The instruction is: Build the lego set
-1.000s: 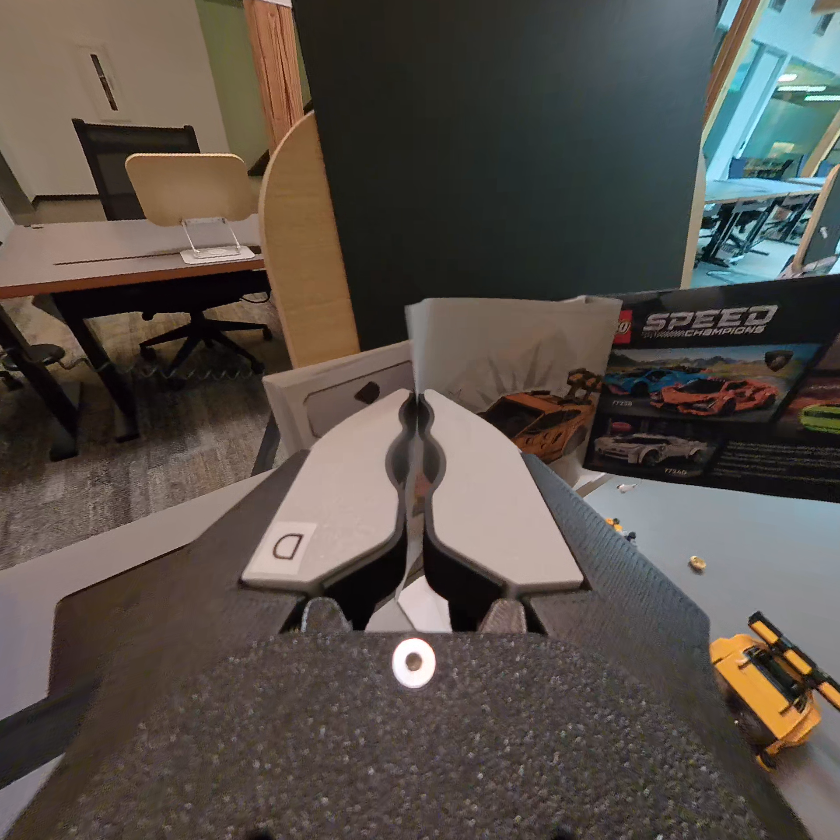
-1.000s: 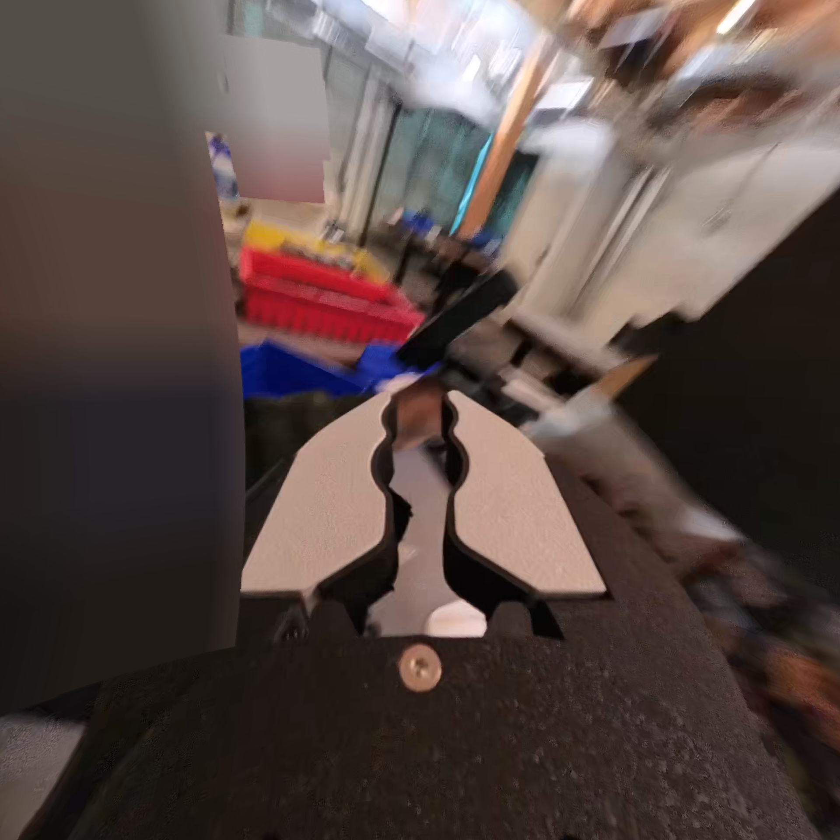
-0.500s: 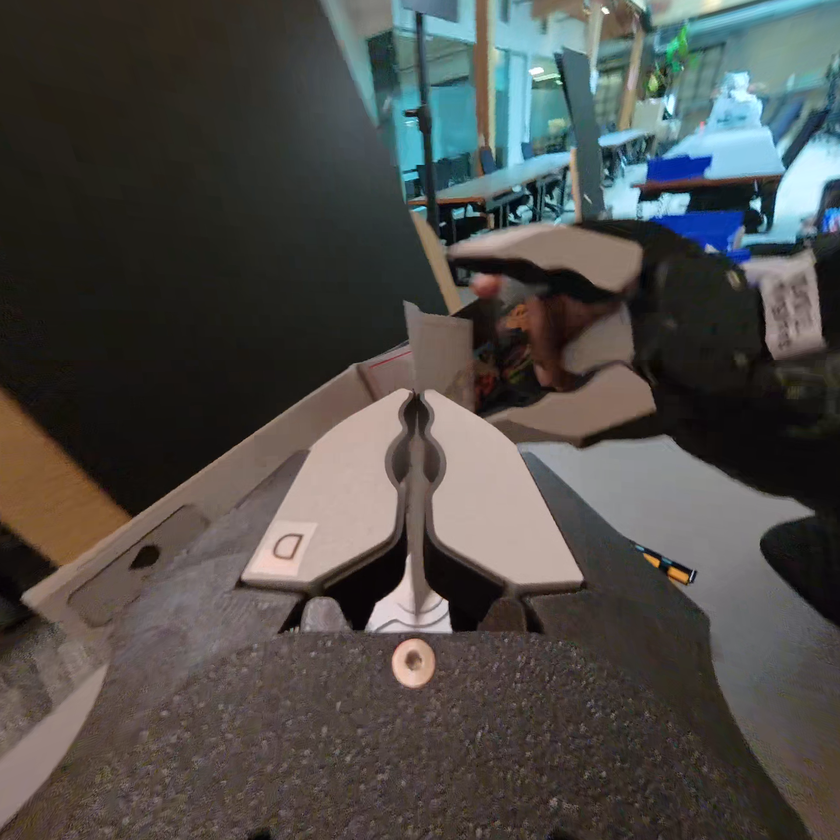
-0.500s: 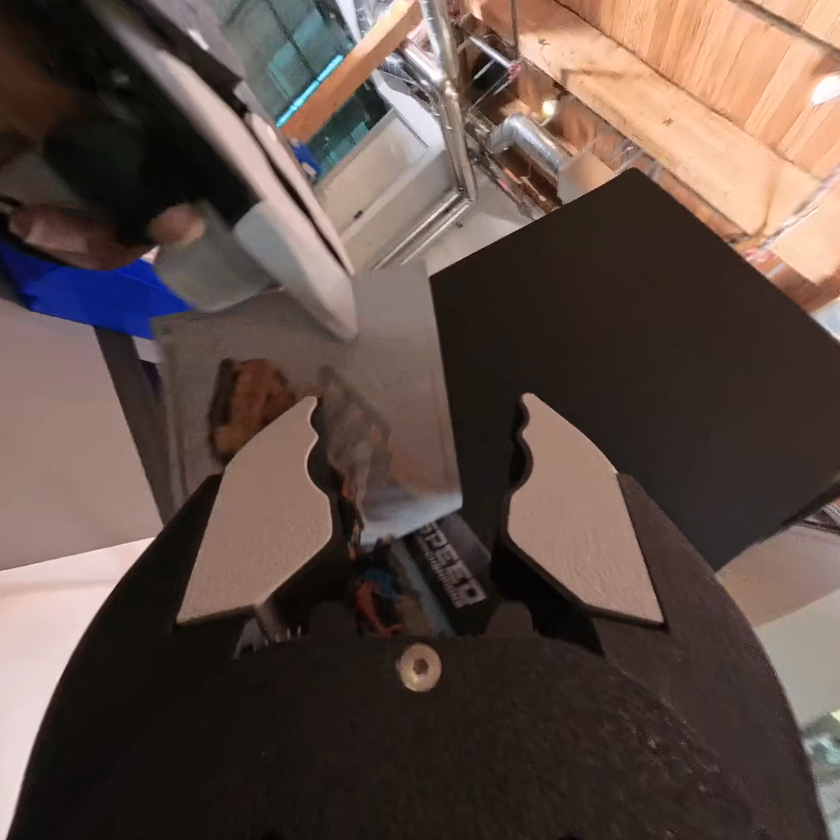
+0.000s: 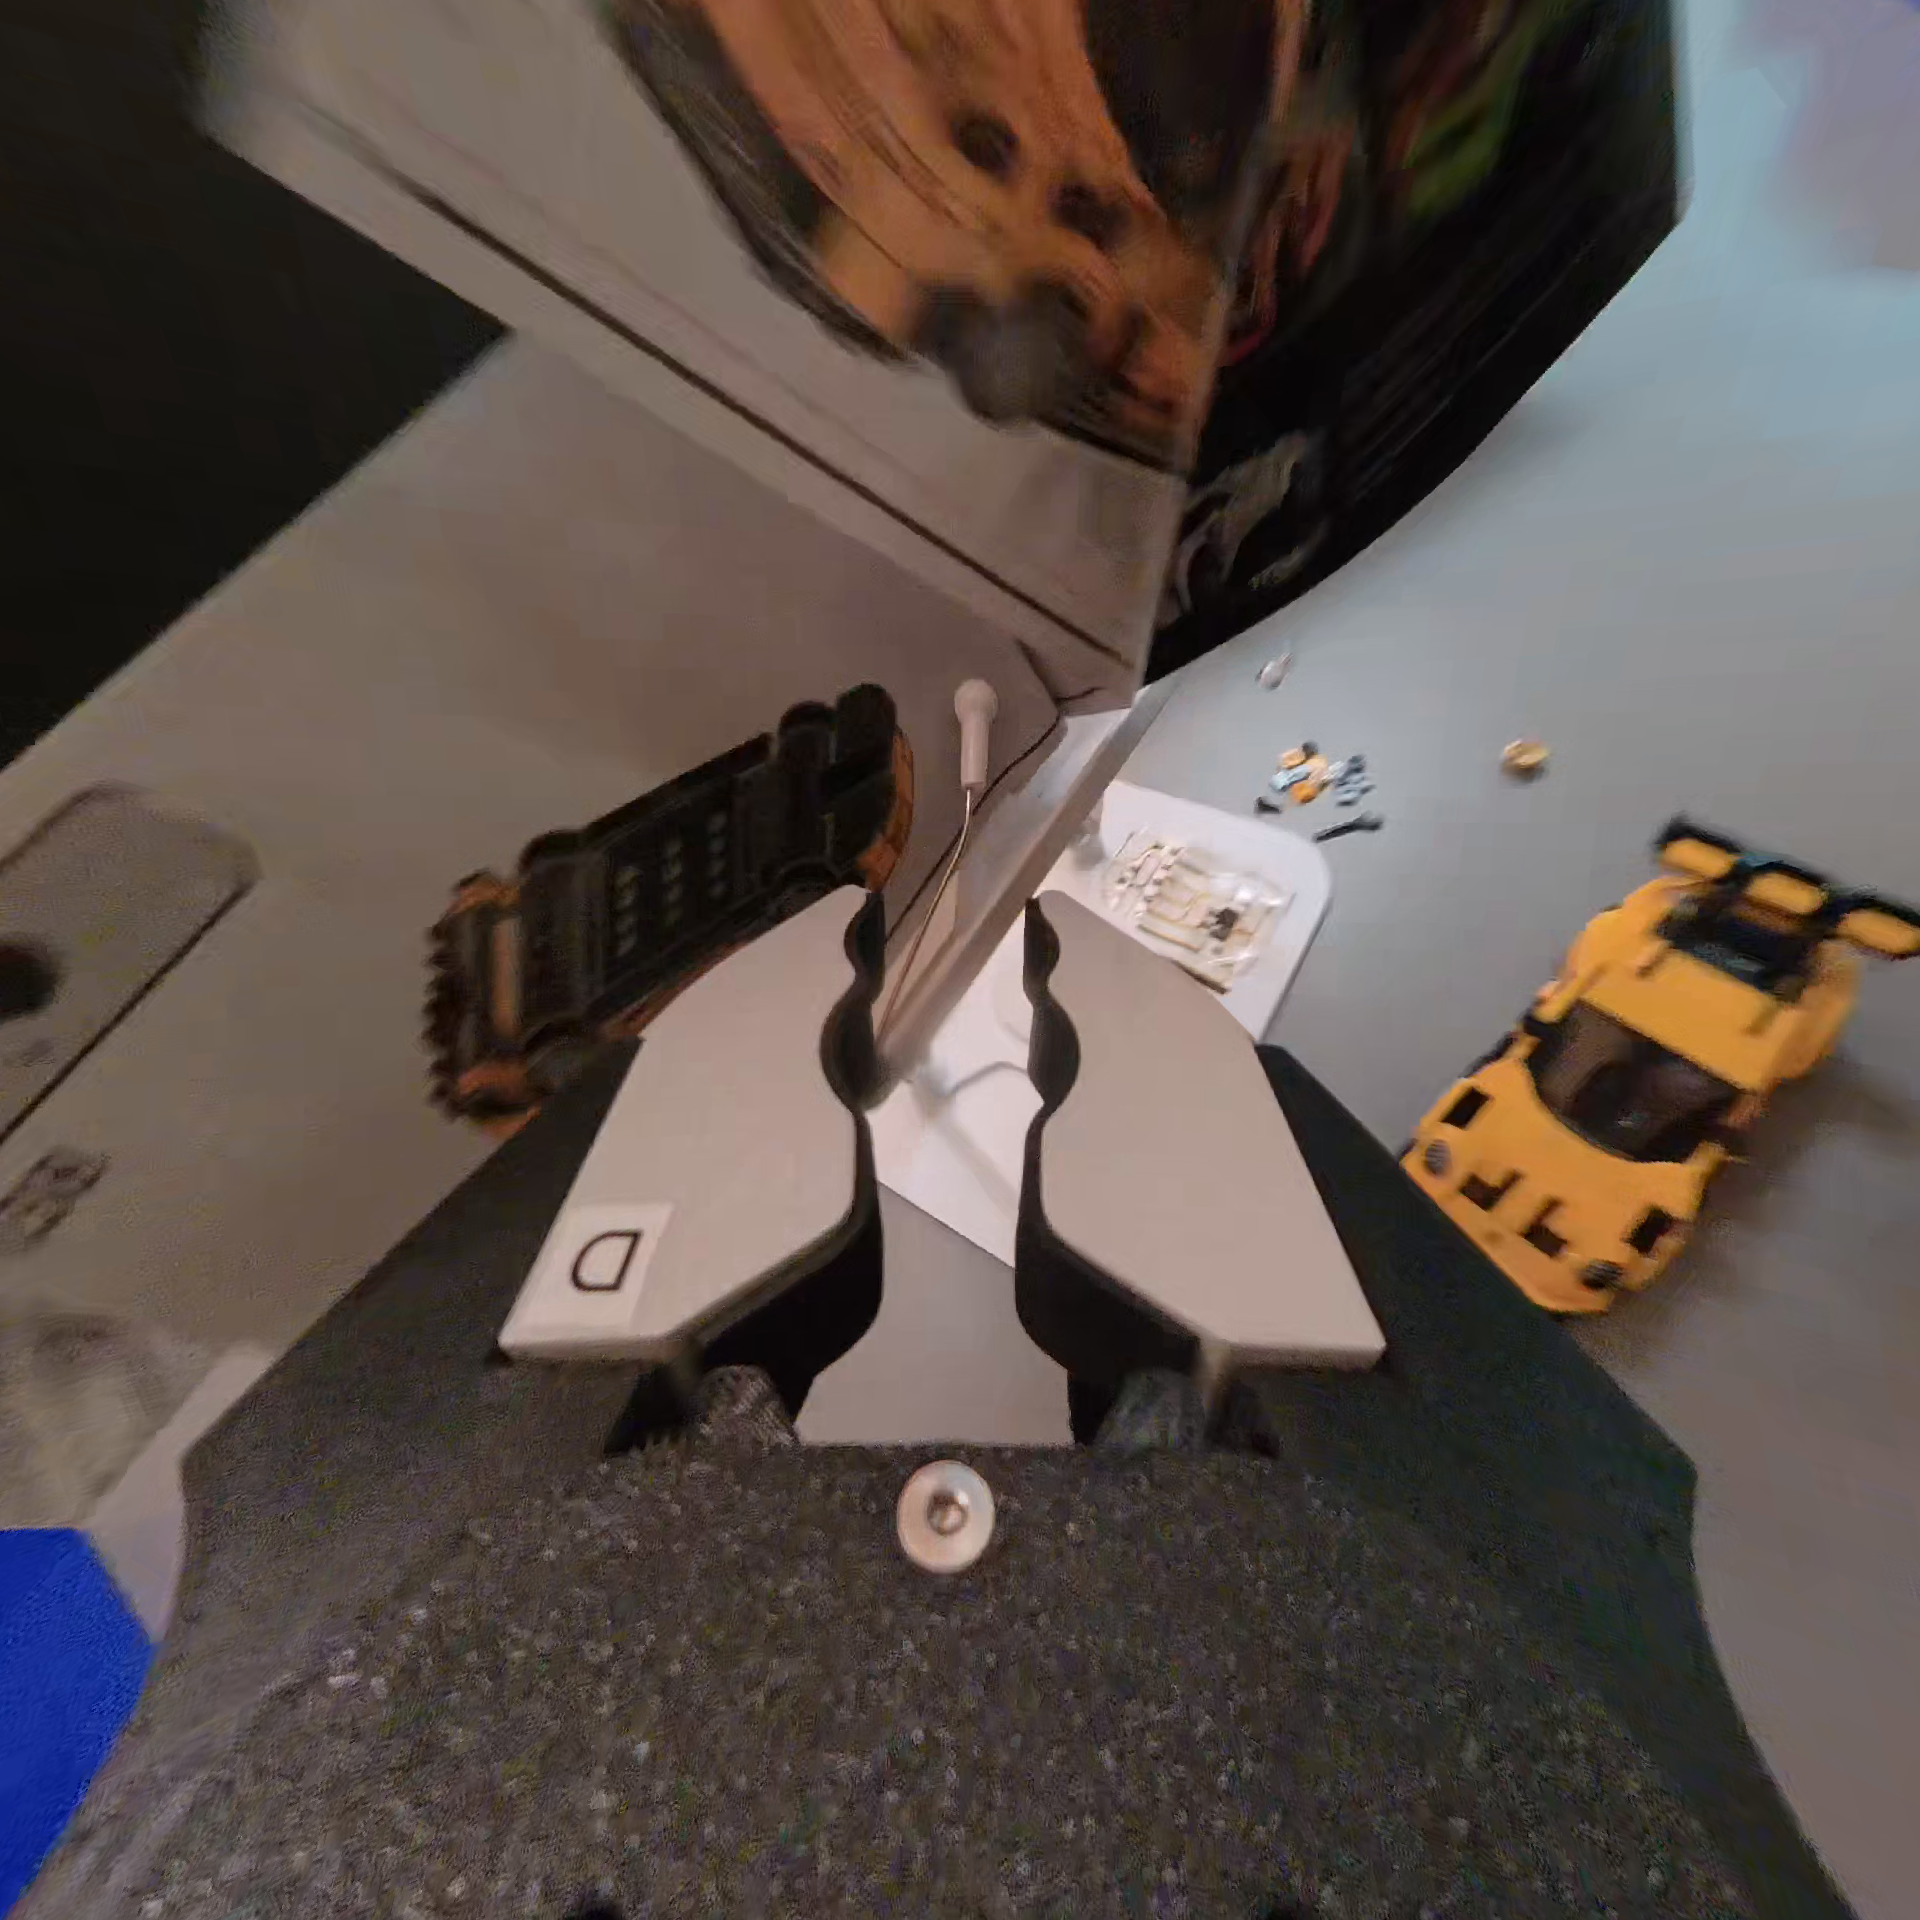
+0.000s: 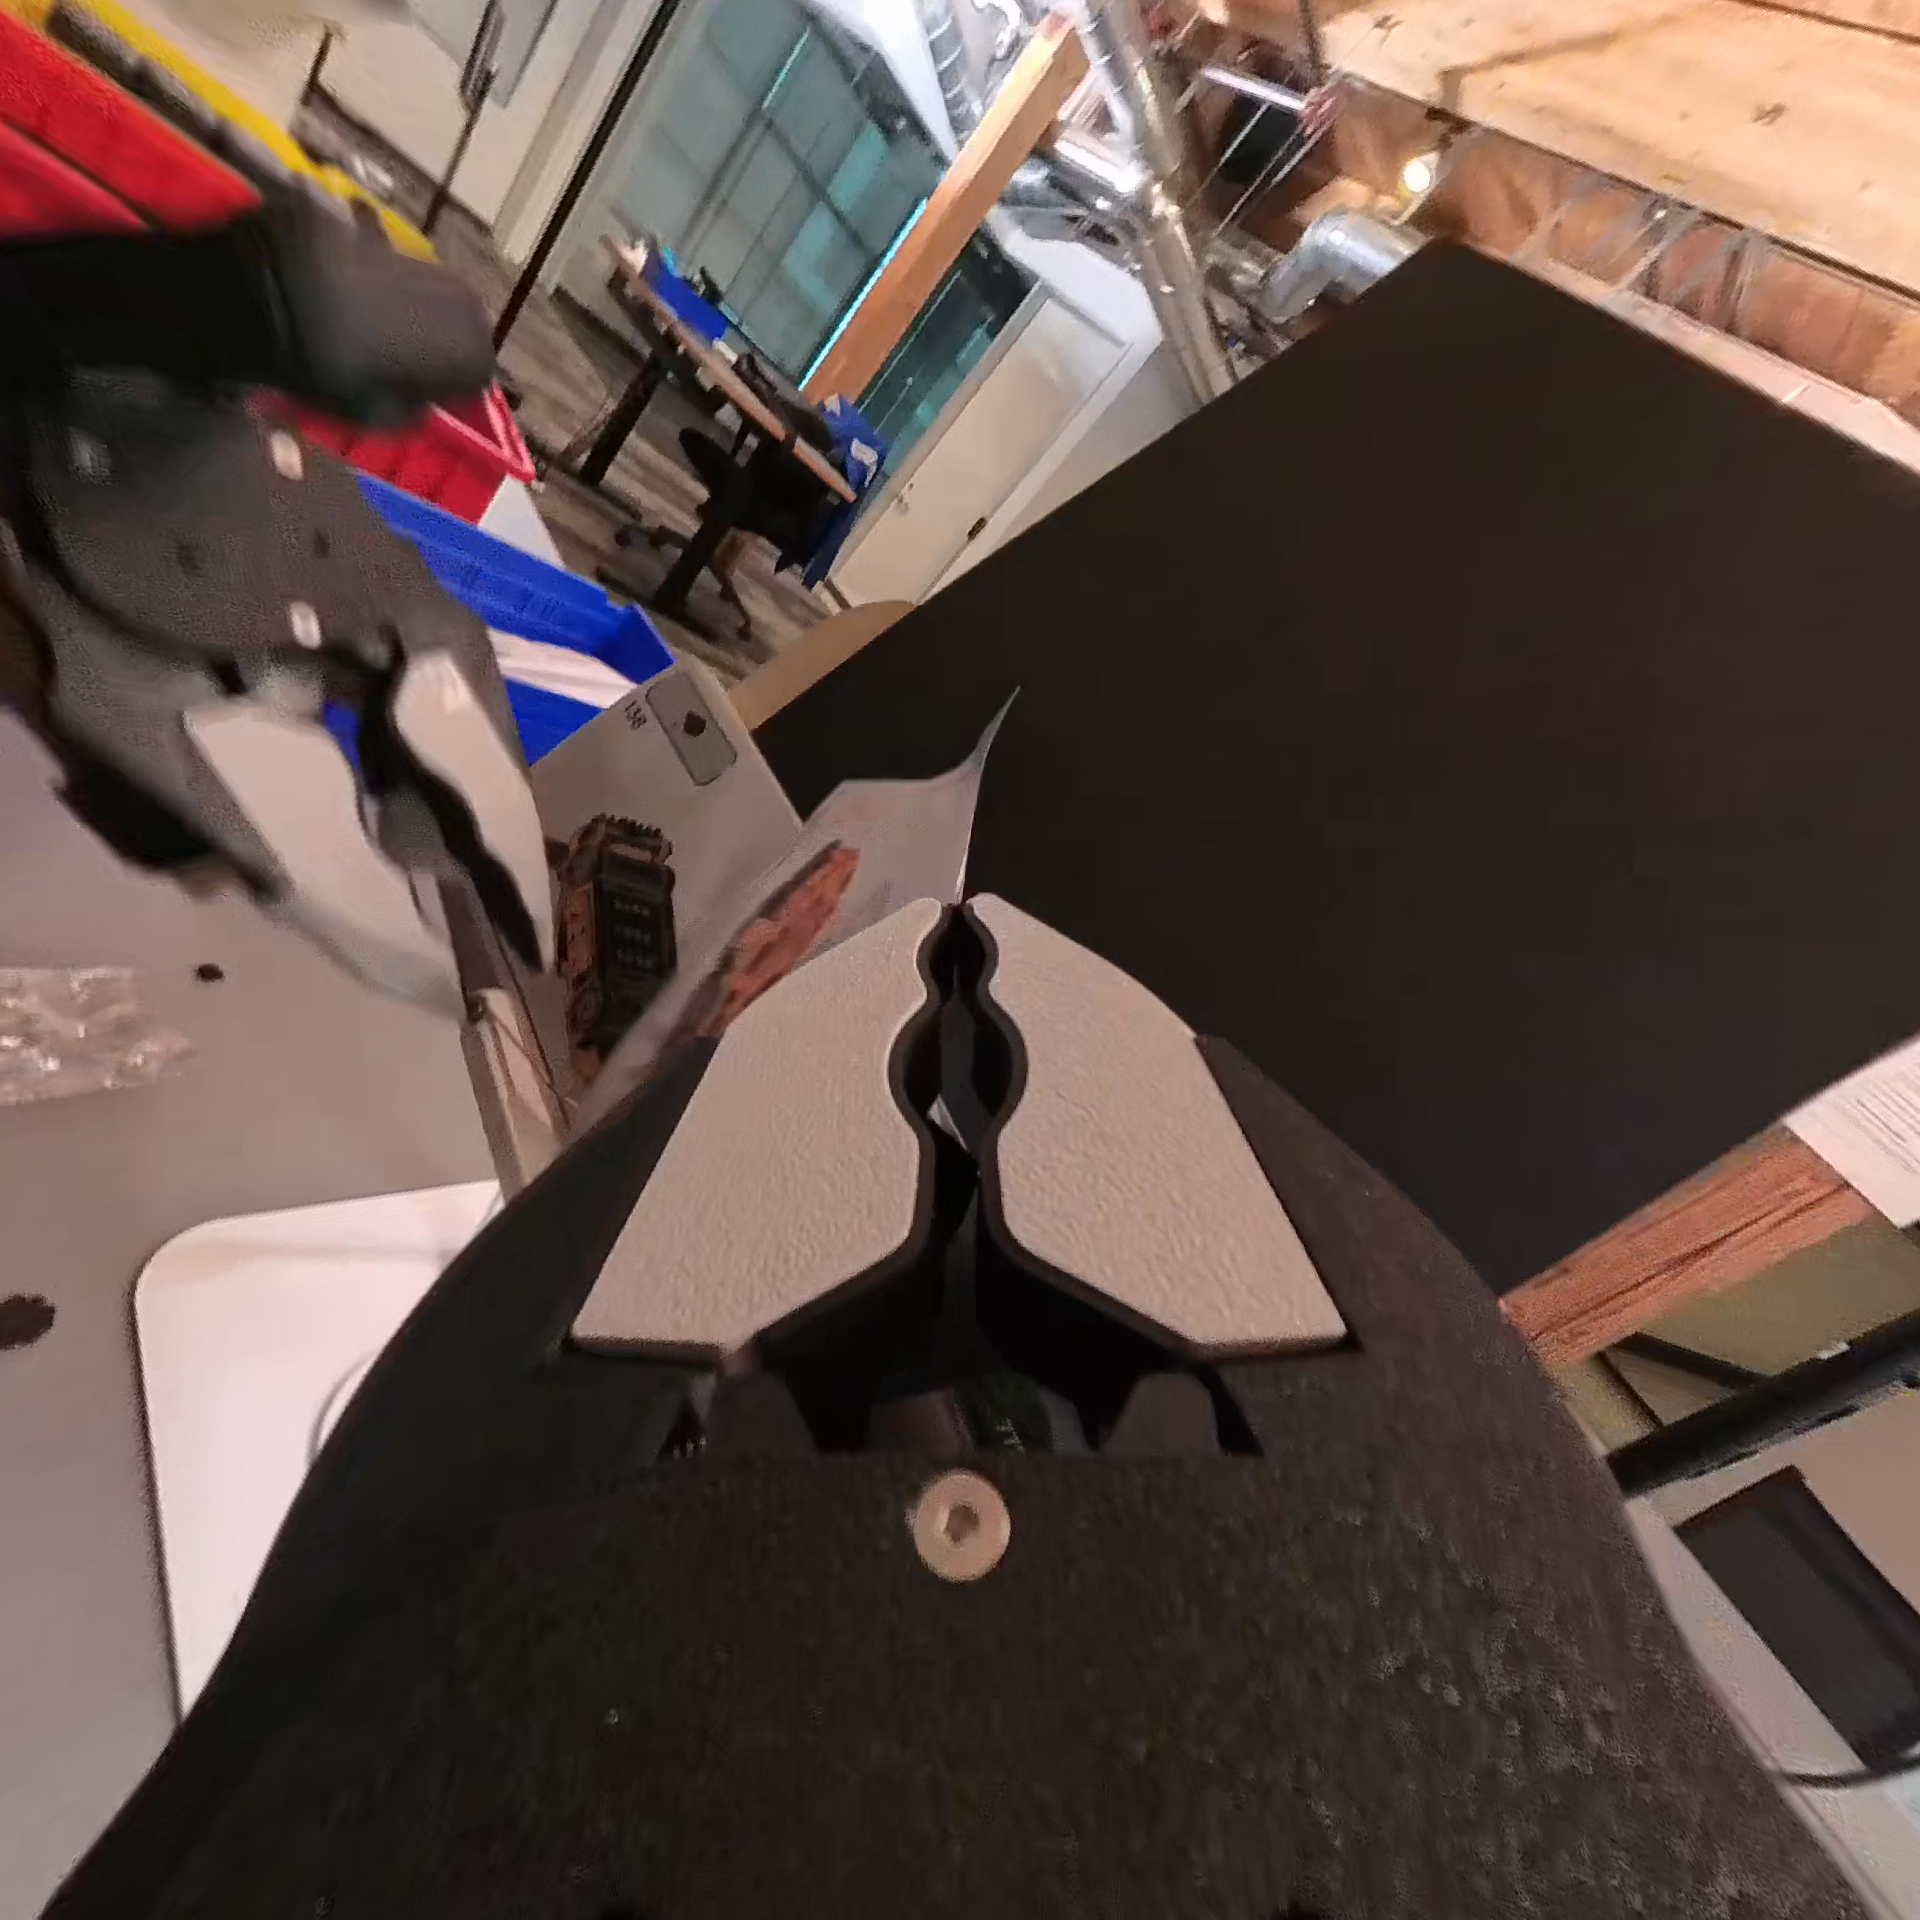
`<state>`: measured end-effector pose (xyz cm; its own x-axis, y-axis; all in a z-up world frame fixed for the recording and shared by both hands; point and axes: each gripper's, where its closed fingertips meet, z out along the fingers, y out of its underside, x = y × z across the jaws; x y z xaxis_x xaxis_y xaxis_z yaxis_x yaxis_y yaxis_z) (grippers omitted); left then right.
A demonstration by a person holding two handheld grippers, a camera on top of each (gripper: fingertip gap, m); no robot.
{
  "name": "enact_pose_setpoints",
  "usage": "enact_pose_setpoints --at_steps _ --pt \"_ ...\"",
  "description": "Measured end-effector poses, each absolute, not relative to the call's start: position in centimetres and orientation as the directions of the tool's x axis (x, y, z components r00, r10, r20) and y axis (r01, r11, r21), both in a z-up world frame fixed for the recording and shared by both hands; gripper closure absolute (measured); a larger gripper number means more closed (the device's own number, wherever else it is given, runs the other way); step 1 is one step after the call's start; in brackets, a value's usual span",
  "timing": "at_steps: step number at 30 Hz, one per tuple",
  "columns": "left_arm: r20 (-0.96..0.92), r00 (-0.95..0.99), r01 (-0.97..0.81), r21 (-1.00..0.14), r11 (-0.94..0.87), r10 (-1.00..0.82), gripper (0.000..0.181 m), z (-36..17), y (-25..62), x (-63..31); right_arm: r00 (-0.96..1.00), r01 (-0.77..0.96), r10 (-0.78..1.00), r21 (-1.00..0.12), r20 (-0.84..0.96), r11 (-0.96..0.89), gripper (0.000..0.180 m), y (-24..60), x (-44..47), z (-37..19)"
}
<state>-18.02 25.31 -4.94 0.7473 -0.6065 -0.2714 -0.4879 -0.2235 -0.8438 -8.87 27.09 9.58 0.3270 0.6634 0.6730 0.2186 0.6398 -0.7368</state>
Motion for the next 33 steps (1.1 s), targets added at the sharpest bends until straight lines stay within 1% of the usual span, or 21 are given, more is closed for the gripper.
enact_pose_setpoints --at_steps 3,4,5,6,7,10,15,18,20,23,26,29,30,33 --pt "-0.381 0.730 -0.573 -0.794 -0.204 -0.567 0.156 -6.6 27.9 -16.1 0.348 0.215 0.656 -0.738 0.669 0.639 0.180 27.3 -9.2 9.7" --pt "-0.408 0.727 -0.595 -0.776 -0.210 -0.552 0.159 -7.1 28.7 -15.8 0.349 0.210 0.656 -0.738 0.669 0.642 0.180 27.2 -9.4 9.8" --pt "-0.437 0.730 -0.611 -0.762 -0.215 -0.525 0.165 -7.5 29.4 -15.8 0.347 0.204 0.658 -0.738 0.668 0.643 0.180 27.0 -9.7 9.9" --pt "-0.460 0.726 -0.619 -0.761 -0.193 -0.511 0.173 -7.5 29.6 -15.7 0.342 0.196 0.661 -0.739 0.668 0.645 0.180 26.8 -10.1 9.9" --pt "-0.459 0.728 -0.617 -0.762 -0.195 -0.510 0.176 -7.6 29.6 -15.6 0.336 0.186 0.666 -0.740 0.666 0.647 0.180 26.6 -10.6 10.0" --pt "-0.431 0.787 -0.538 -0.829 -0.150 -0.440 0.176 -6.6 29.5 -16.1 0.330 0.165 0.664 -0.734 0.671 0.659 0.180 26.2 -12.3 10.1" --pt "-0.247 0.916 -0.289 -0.953 -0.094 -0.317 0.177 -3.7 28.6 -19.0 0.374 0.111 0.653 -0.731 0.659 0.674 0.180 26.5 -15.1 10.0" --pt "-0.090 0.964 -0.114 -0.990 -0.082 -0.250 0.176 -3.1 28.0 -21.6 0.380 0.097 0.635 -0.712 0.673 0.696 0.180 26.4 -16.9 9.6" --pt "0.009 0.978 -0.008 -0.997 -0.082 -0.211 0.175 -3.3 27.6 -23.3 0.366 0.117 0.603 -0.678 0.709 0.726 0.180 26.3 -18.4 9.2" --pt "0.186 0.966 0.170 -0.980 -0.100 -0.178 0.173 -4.6 27.1 -25.5 0.319 0.155 0.576 -0.641 0.752 0.751 0.179 26.4 -21.1 8.0" --pt "0.364 0.914 0.347 -0.930 -0.117 -0.182 0.171 -6.0 26.6 -26.6 0.264 0.175 0.562 -0.612 0.784 0.771 0.176 26.4 -23.7 6.8" --pt "0.480 0.858 0.464 -0.877 -0.124 -0.186 0.171 -7.0 26.3 -27.1 0.220 0.190 0.551 -0.589 0.805 0.785 0.155 26.0 -25.8 6.2" --pt "0.510 0.840 0.494 -0.860 -0.126 -0.188 0.171 -7.3 26.2 -27.2 0.218 0.175 0.558 -0.594 0.801 0.785 0.148 25.5 -26.0 6.5" --pt "0.546 0.814 0.531 -0.838 -0.128 -0.199 0.170 -7.7 26.2 -27.2 0.268 0.050 0.652 -0.686 0.709 0.726 0.150 23.7 -23.6 9.1"
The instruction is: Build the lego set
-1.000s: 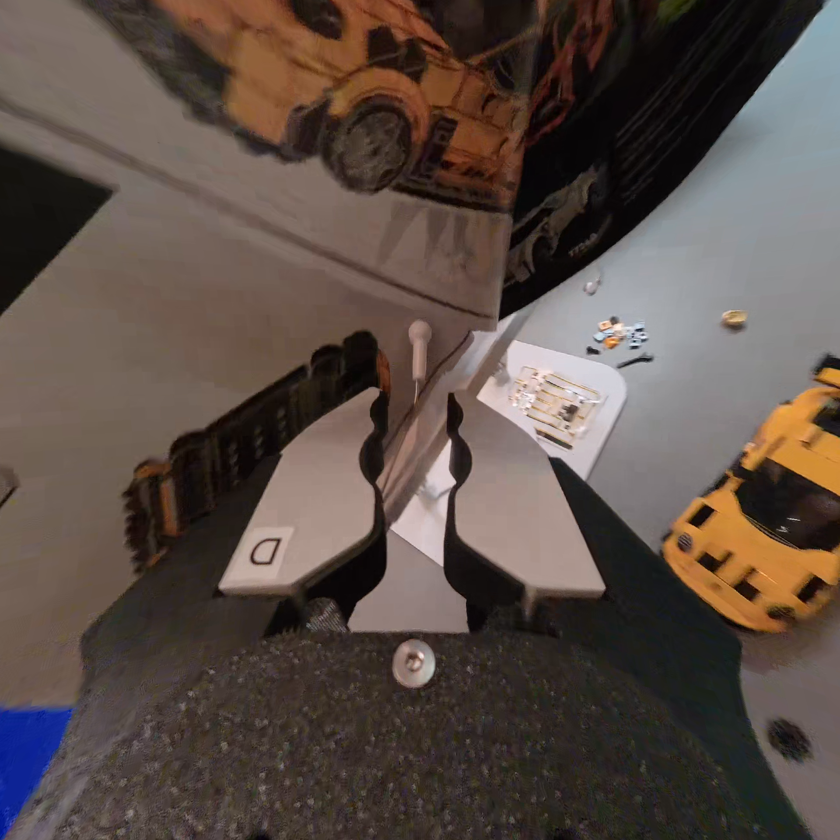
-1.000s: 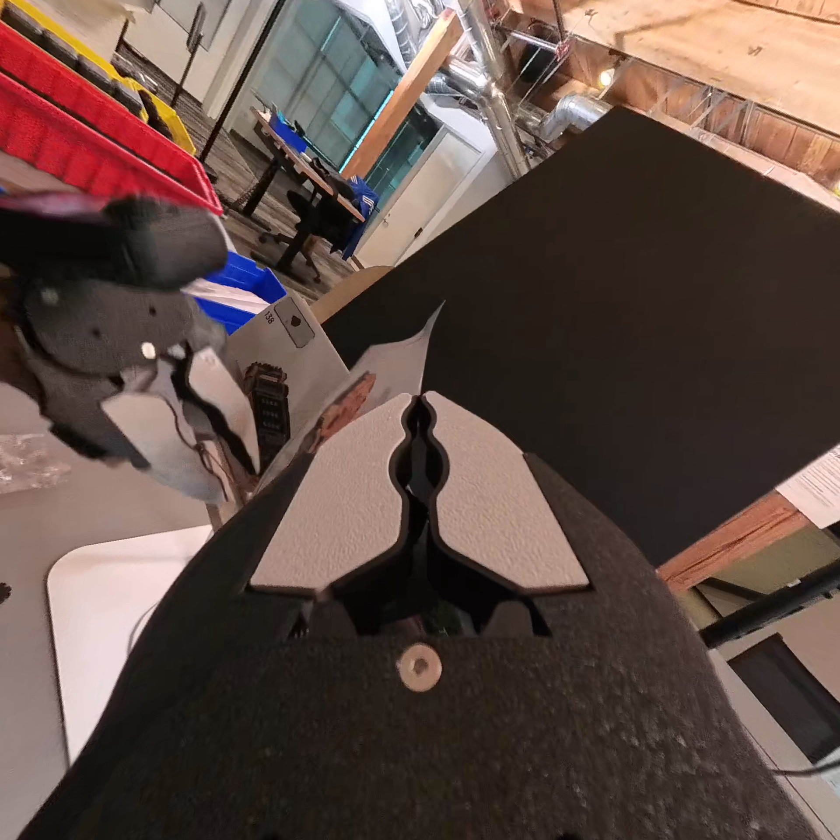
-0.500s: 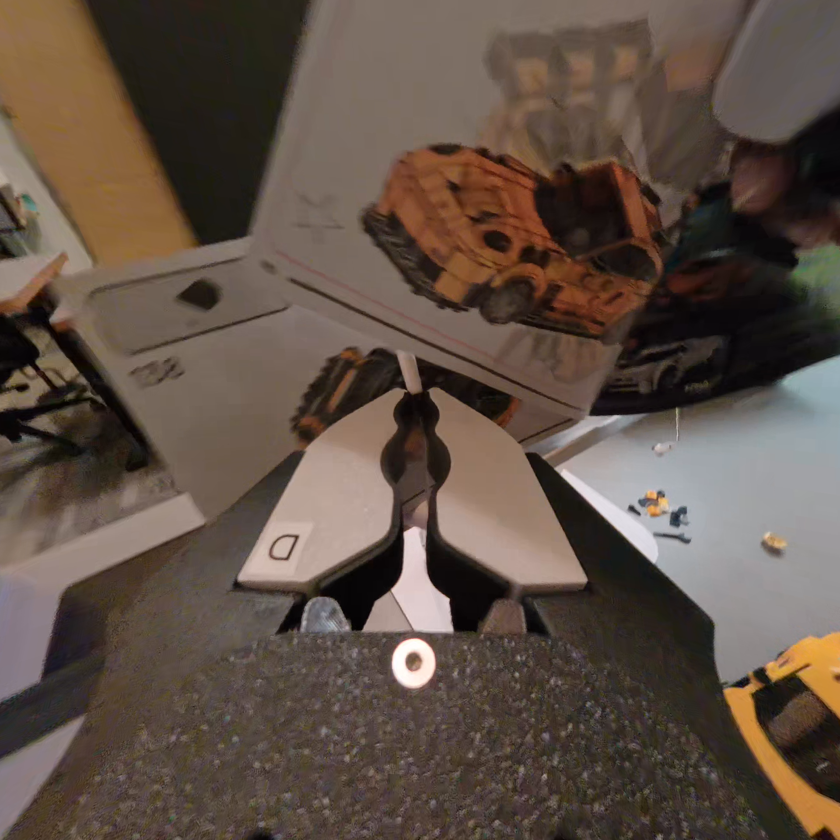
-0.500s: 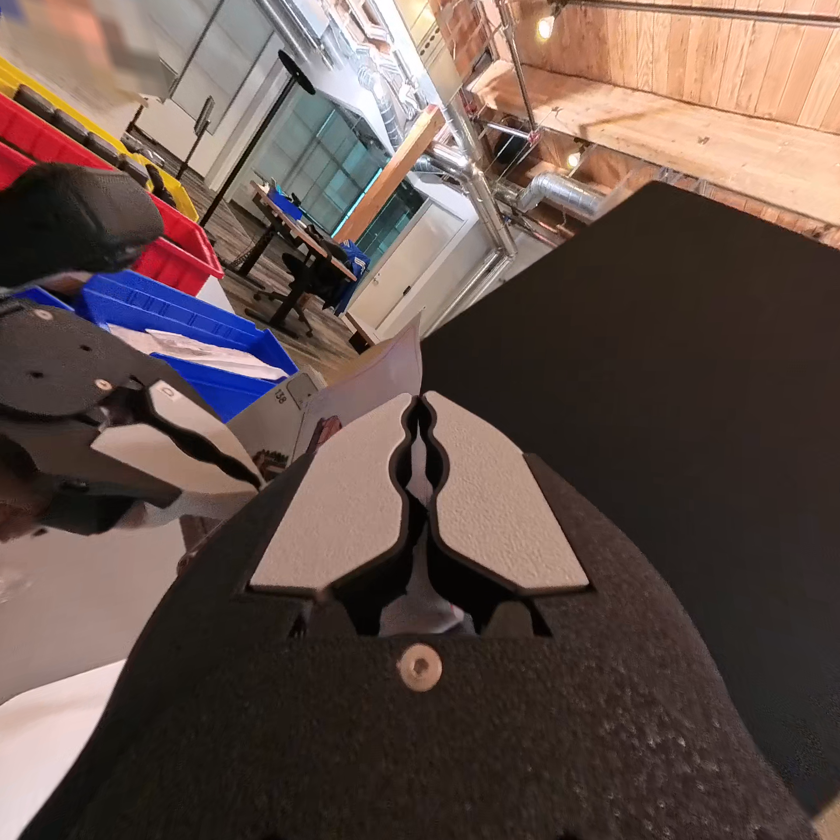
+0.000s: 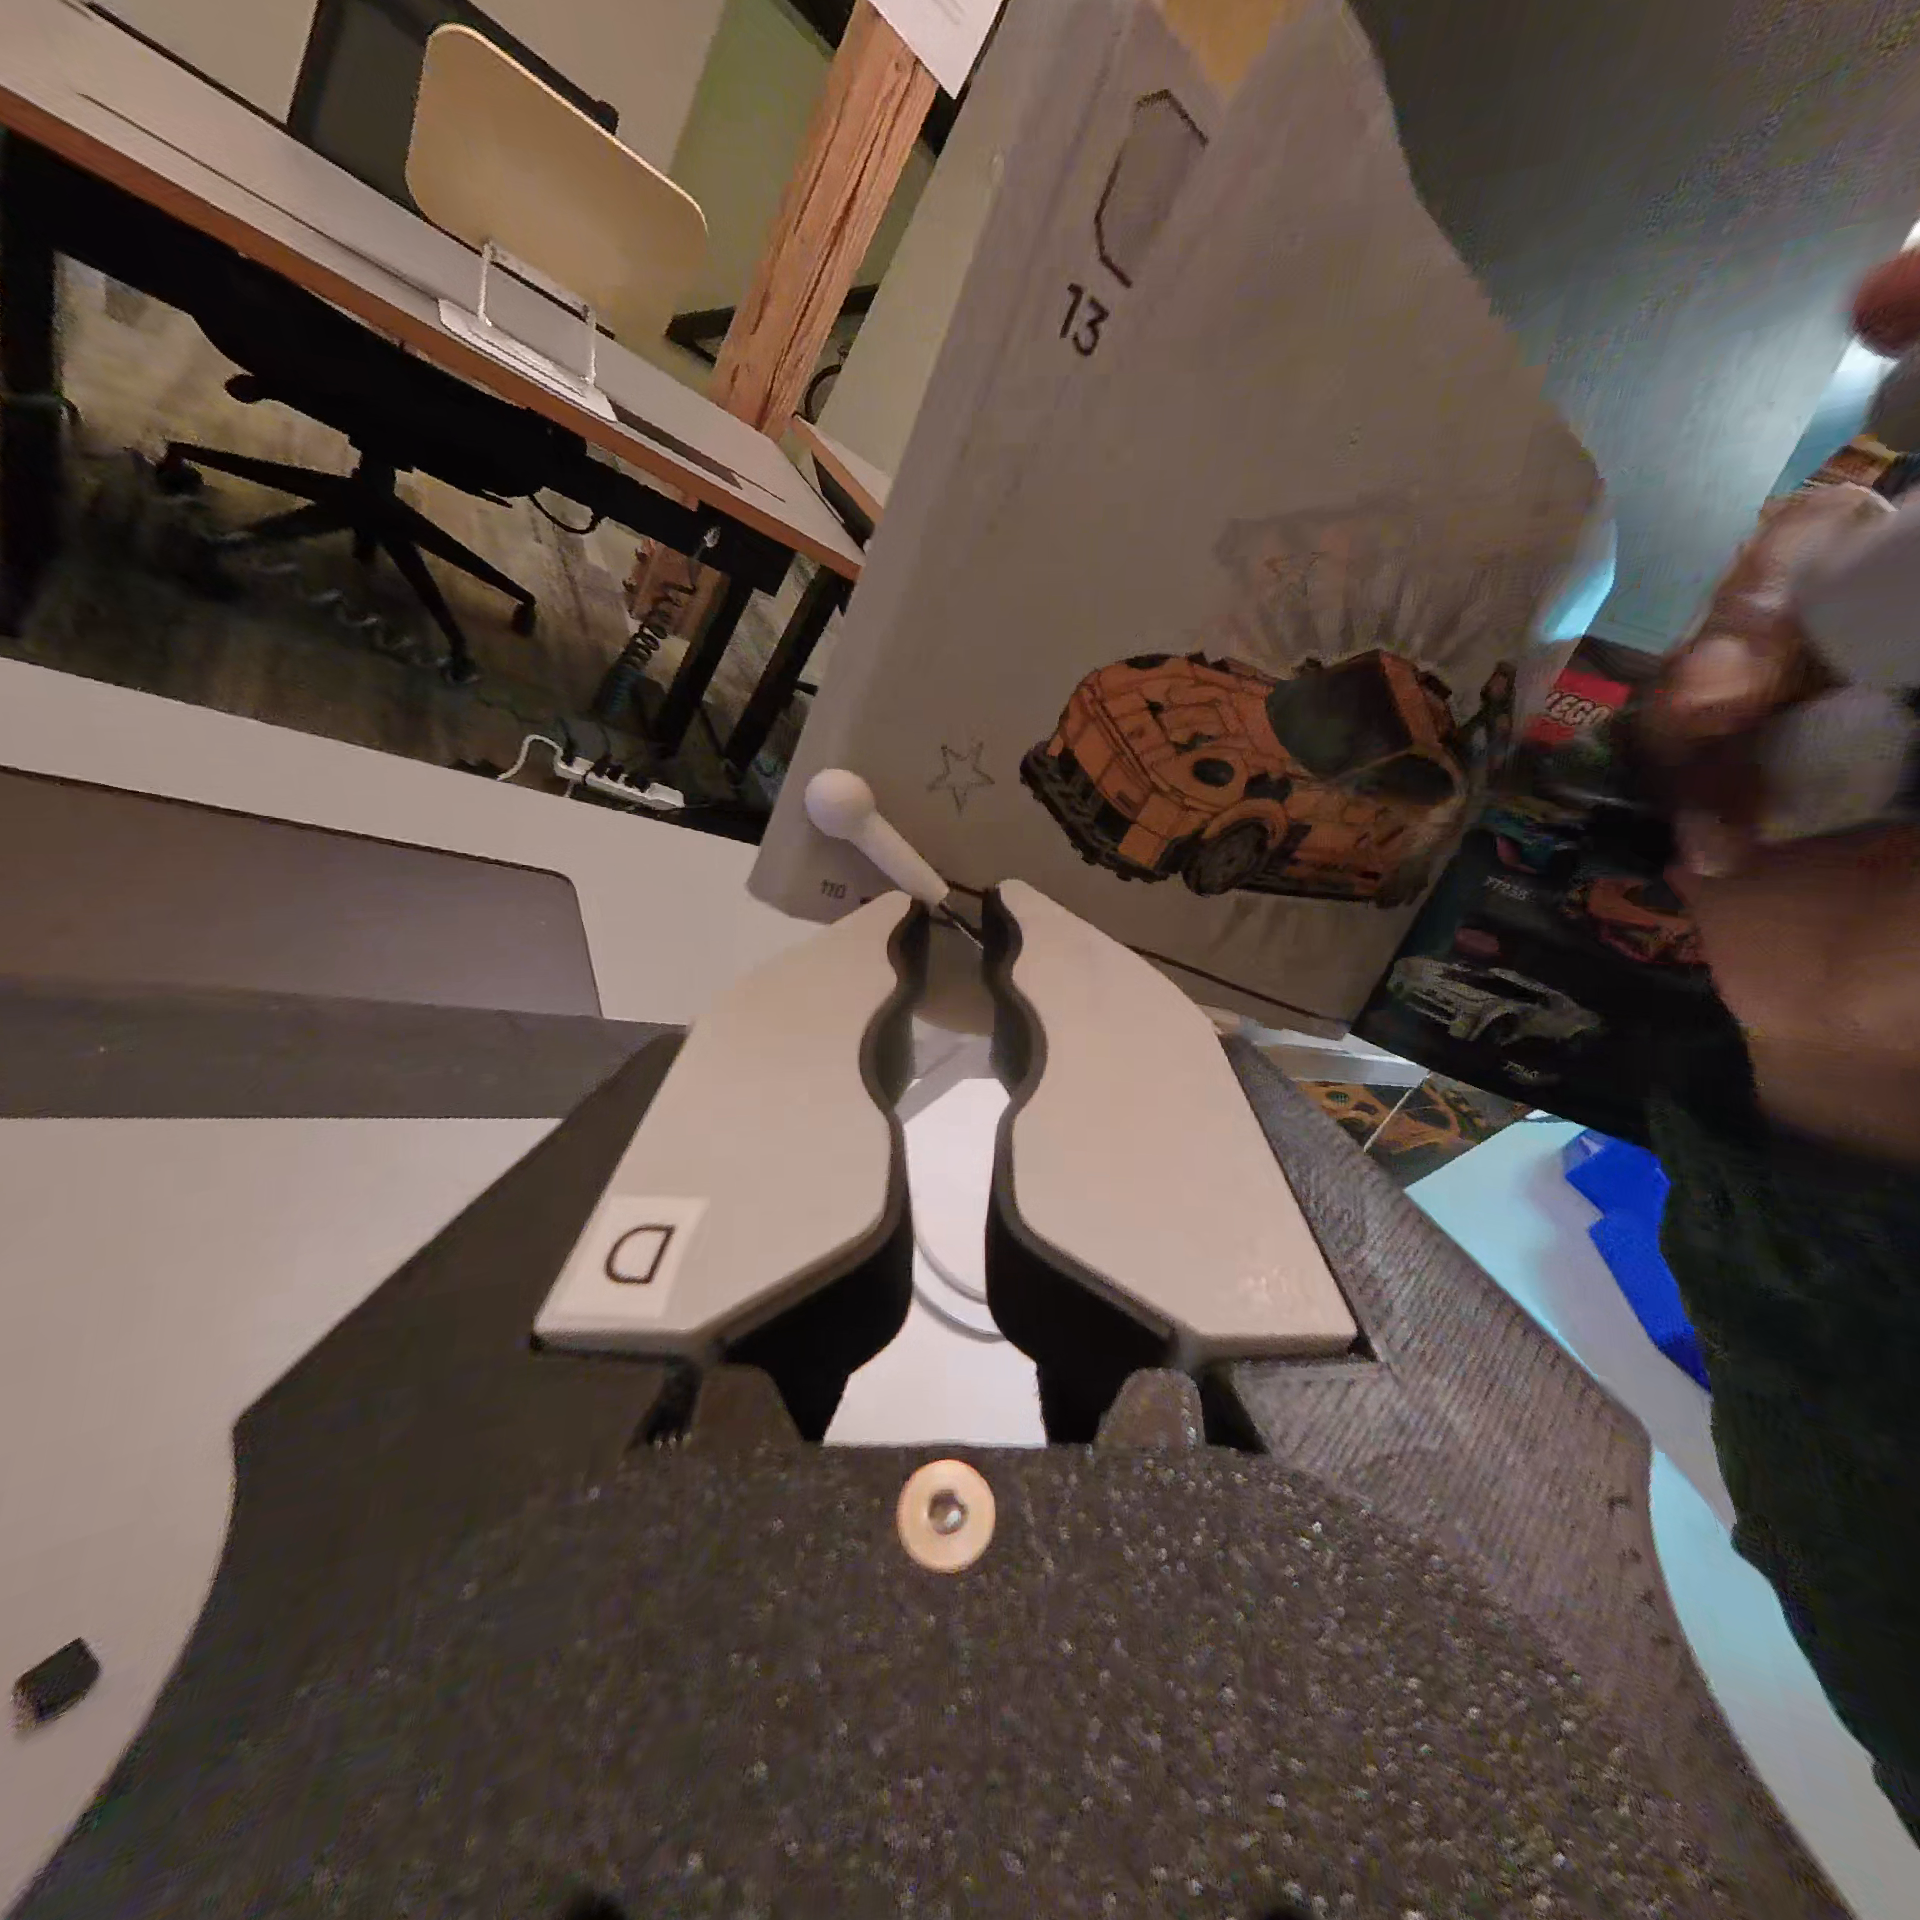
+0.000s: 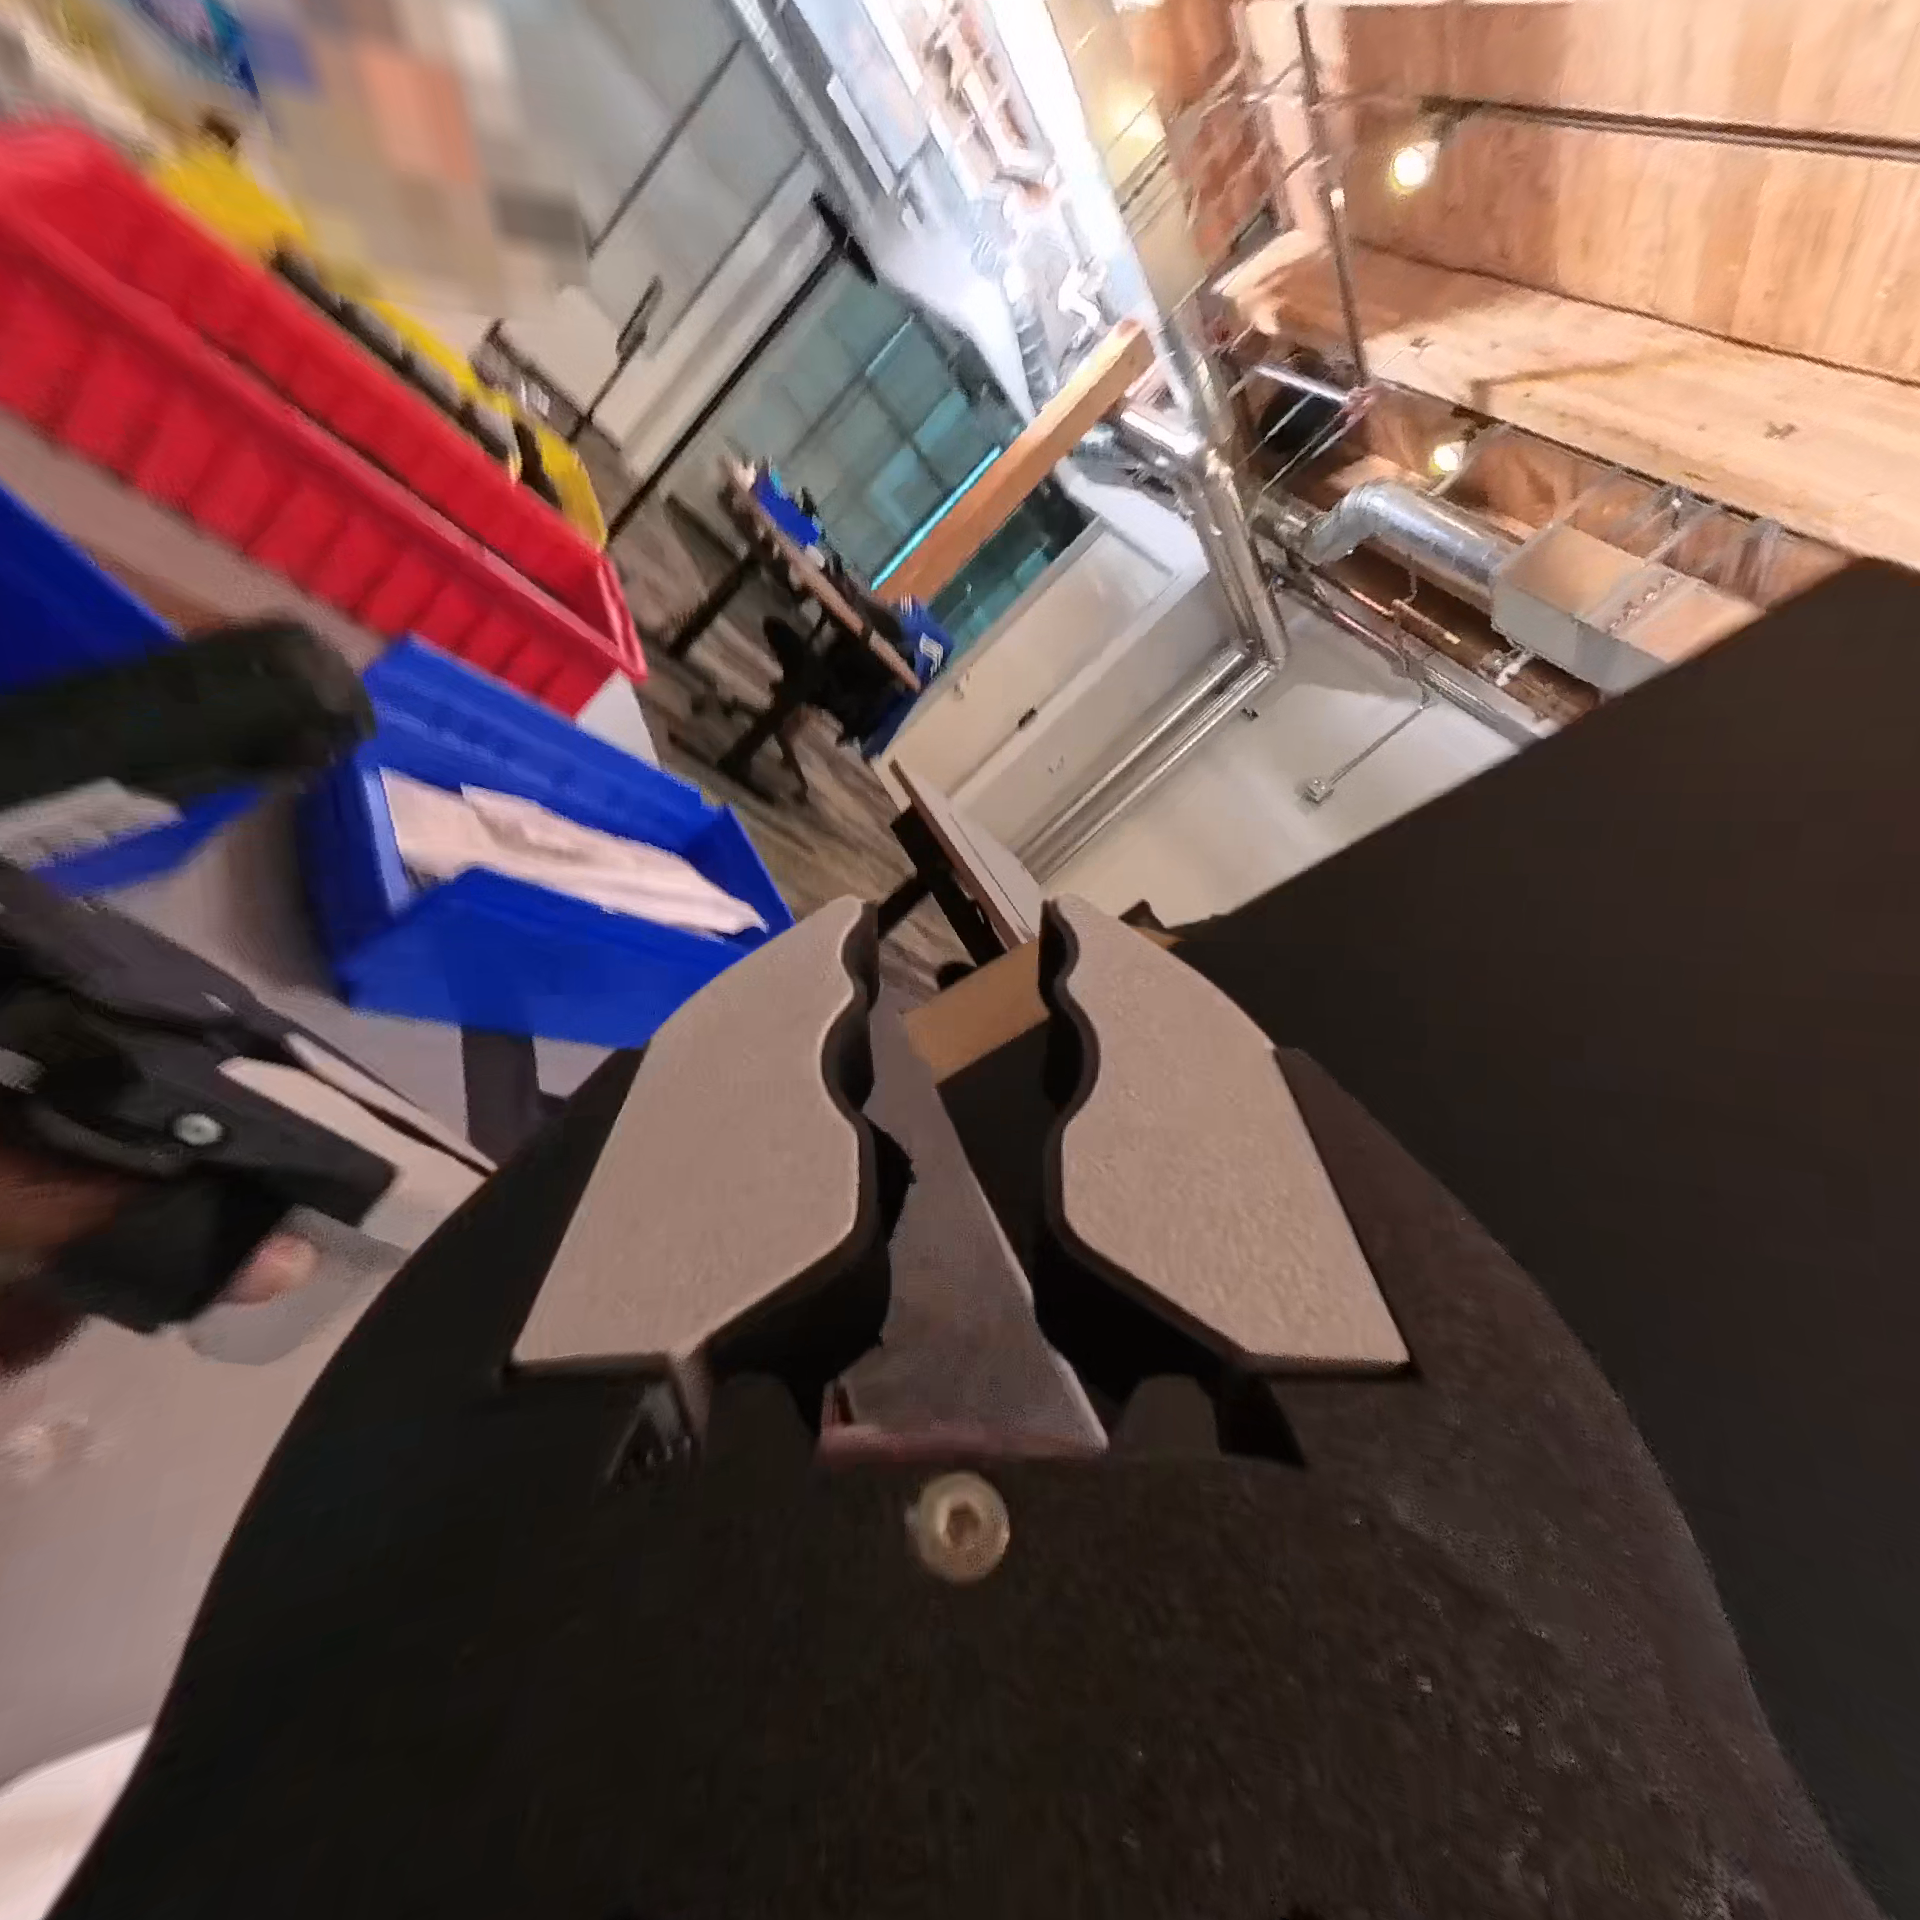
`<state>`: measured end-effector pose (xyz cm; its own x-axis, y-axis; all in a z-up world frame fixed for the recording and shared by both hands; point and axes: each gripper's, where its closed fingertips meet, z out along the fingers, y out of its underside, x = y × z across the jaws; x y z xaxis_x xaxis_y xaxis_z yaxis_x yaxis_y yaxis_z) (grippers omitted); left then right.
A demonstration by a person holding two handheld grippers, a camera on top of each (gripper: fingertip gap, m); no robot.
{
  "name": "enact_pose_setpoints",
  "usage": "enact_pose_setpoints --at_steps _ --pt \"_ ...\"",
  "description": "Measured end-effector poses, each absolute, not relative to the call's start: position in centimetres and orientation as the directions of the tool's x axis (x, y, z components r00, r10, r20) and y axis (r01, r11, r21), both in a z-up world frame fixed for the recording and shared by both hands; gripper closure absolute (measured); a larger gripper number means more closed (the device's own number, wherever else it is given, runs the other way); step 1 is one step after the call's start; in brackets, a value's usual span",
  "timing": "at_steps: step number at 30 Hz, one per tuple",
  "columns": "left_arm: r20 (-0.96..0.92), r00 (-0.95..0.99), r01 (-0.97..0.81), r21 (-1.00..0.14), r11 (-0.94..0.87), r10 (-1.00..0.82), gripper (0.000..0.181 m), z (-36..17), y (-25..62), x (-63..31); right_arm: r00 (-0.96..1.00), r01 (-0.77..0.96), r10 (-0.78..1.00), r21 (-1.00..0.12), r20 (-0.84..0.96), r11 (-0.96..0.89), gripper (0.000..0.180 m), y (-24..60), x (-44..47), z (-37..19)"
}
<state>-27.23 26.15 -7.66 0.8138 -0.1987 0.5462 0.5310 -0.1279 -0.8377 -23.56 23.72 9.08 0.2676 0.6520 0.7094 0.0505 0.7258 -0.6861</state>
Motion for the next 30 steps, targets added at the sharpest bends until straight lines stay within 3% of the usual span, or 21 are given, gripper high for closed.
enact_pose_setpoints --at_steps 5,10,18,24,30 --pt "0.543 0.816 0.531 -0.839 -0.117 -0.198 0.170 -7.6 26.1 -27.2 0.362 0.186 0.716 -0.799 0.596 0.571 0.165 24.2 -15.8 6.5" --pt "0.488 0.856 0.481 -0.873 -0.085 -0.169 0.170 -7.1 26.1 -27.1 0.454 0.478 0.596 -0.745 0.663 0.465 0.178 29.0 -13.8 -0.5" --pt "0.277 0.956 0.275 -0.961 -0.029 -0.099 0.170 -5.8 25.2 -26.2 0.455 0.609 0.479 -0.655 0.751 0.448 0.180 31.1 -17.6 -2.6" --pt "-0.074 0.990 -0.074 -0.997 0.002 -0.117 0.173 -3.2 25.7 -23.2 0.463 0.592 0.490 -0.669 0.739 0.450 0.180 30.9 -18.2 -2.6" --pt "-0.472 0.857 -0.489 -0.871 -0.040 -0.204 0.179 -3.7 28.0 -18.1 0.472 0.518 0.569 -0.734 0.674 0.439 0.178 30.6 -18.1 -2.6"
